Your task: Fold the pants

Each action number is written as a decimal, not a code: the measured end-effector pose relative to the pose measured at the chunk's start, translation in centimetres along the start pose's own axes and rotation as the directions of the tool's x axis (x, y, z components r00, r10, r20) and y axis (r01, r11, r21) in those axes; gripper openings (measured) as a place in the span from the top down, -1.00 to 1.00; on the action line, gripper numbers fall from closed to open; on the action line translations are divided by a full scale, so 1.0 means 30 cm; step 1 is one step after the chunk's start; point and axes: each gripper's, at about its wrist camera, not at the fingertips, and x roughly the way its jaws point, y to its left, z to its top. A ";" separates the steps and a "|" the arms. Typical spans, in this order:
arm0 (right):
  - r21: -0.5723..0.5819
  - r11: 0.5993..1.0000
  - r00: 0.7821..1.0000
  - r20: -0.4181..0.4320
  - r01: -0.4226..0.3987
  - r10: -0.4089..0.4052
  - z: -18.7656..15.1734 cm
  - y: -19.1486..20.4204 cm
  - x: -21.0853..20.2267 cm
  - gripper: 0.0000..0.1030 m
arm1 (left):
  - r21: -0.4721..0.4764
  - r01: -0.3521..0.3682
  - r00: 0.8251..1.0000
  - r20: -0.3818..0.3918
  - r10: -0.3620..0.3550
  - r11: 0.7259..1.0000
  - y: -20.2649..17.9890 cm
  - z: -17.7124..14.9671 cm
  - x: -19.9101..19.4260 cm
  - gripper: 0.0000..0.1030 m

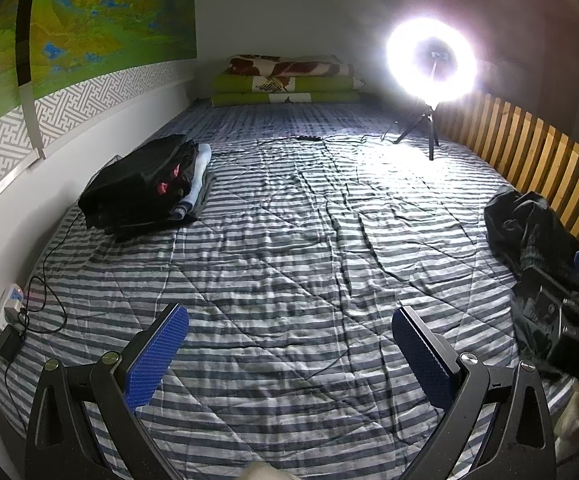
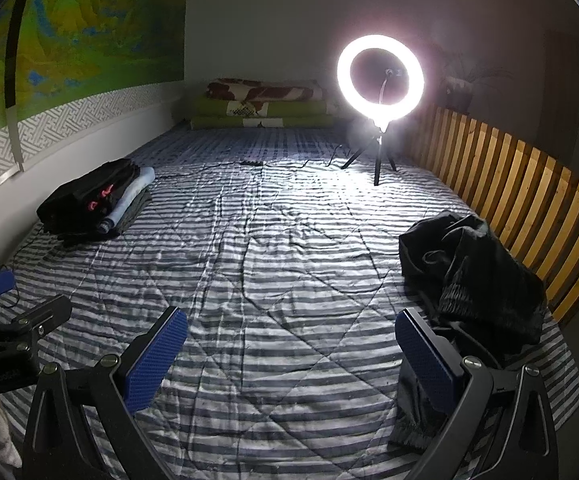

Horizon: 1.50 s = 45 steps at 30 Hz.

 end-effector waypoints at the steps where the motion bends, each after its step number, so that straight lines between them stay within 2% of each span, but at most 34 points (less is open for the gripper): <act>1: 0.001 1.000 1.000 -0.002 0.005 -0.005 0.003 -0.007 0.007 -0.98 | 0.000 -0.003 1.000 -0.001 0.003 1.000 -0.001 0.000 0.003 -1.00; 4: 0.003 1.000 1.000 -0.003 0.015 -0.015 0.011 -0.038 0.023 -0.98 | 0.000 -0.011 1.000 -0.006 0.011 1.000 -0.006 0.004 0.014 -1.00; 8: 0.037 0.999 0.999 -0.019 0.039 -0.038 0.016 -0.150 0.056 -0.98 | 0.003 -0.003 1.000 -0.011 0.003 1.000 -0.020 0.015 0.027 -1.00; 13: 0.080 0.987 0.986 -0.100 0.140 -0.132 0.010 -0.380 0.157 -0.98 | 0.023 0.022 0.999 -0.026 -0.021 0.999 -0.078 0.038 0.045 -1.00; 18: 0.109 0.966 0.958 -0.193 0.234 -0.210 0.006 -0.648 0.289 -0.98 | 0.059 0.039 0.999 -0.033 -0.037 0.997 -0.156 0.073 0.071 -1.00; 20: 0.142 0.963 0.952 -0.239 0.229 -0.192 0.007 -0.751 0.352 -0.98 | 0.068 0.045 0.998 -0.039 -0.042 0.997 -0.185 0.090 0.089 -1.00; 25: 0.199 0.962 0.949 -0.292 0.185 -0.122 0.023 -0.872 0.473 -0.98 | 0.075 0.076 0.995 -0.072 -0.071 0.994 -0.244 0.124 0.154 -1.00; 31: 0.177 0.951 0.909 -0.380 0.254 -0.172 0.024 -0.941 0.648 -0.98 | 0.076 0.098 0.990 -0.106 -0.089 0.992 -0.273 0.161 0.234 -0.99; 33: 0.176 0.941 0.898 -0.392 0.288 -0.201 0.019 -0.971 0.678 -0.80 | 0.072 0.098 0.991 -0.103 -0.090 0.993 -0.259 0.170 0.244 -0.95; 34: 0.191 0.941 0.898 -0.400 0.278 -0.184 0.019 -0.992 0.687 -0.26 | 0.072 0.095 0.991 -0.100 -0.087 0.993 -0.255 0.174 0.246 -0.94; 35: 0.223 0.942 0.896 -0.420 0.252 -0.140 0.016 -1.010 0.701 0.39 | 0.073 0.092 0.992 -0.096 -0.085 0.993 -0.247 0.178 0.249 -0.91; 36: 0.262 0.940 0.897 -0.433 0.220 -0.090 0.016 -1.024 0.707 0.63 | 0.075 0.092 0.992 -0.094 -0.085 0.993 -0.240 0.180 0.250 -0.84; 37: 0.283 0.935 0.899 -0.431 0.213 -0.074 0.022 -1.031 0.700 0.86 | 0.074 0.089 0.992 -0.091 -0.082 0.993 -0.232 0.181 0.250 -0.80; 38: 0.273 0.935 0.905 -0.413 0.229 -0.101 0.041 -1.025 0.676 0.89 | 0.074 0.084 0.993 -0.090 -0.077 0.994 -0.221 0.183 0.251 -0.72; 40: 0.246 0.943 0.921 -0.370 0.224 -0.123 0.076 -0.992 0.628 0.93 | 0.071 0.085 0.993 -0.088 -0.078 0.994 -0.202 0.185 0.247 -0.68; 43: 0.225 0.964 0.958 -0.276 0.139 -0.074 0.158 -0.868 0.524 0.93 | 0.053 0.082 0.994 -0.070 -0.079 0.995 -0.159 0.187 0.225 -0.65; 45: 0.164 0.984 0.975 -0.220 0.069 -0.031 0.220 -0.719 0.462 0.93 | 0.029 0.082 0.995 -0.056 -0.080 0.996 -0.122 0.189 0.203 -0.58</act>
